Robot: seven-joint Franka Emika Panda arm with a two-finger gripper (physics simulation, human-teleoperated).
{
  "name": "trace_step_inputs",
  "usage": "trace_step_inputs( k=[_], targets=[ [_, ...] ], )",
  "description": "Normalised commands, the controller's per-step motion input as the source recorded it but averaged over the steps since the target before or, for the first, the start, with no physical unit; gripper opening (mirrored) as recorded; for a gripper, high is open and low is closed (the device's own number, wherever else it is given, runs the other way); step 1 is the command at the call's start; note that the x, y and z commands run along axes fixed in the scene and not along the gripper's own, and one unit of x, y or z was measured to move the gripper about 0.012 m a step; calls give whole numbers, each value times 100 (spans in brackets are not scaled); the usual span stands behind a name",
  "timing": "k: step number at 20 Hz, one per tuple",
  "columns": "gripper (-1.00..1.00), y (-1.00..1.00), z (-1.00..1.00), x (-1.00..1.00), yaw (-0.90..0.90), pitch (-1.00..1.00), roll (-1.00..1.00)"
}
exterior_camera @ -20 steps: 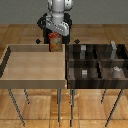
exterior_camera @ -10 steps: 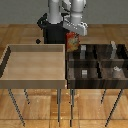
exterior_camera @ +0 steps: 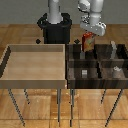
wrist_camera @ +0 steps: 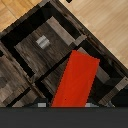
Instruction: Place the box of cereal into the appropriate compartment.
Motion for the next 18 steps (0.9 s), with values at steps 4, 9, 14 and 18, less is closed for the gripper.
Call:
trace_step_inputs(
  k=[4,9,14,18],
  targets=[
    [-100,100,0,0,0,0,0],
    [-100,100,0,0,0,0,0],
    [-100,80,0,-7,0,0,0],
    [-100,0,0,-100,0,0,0]
  ],
)
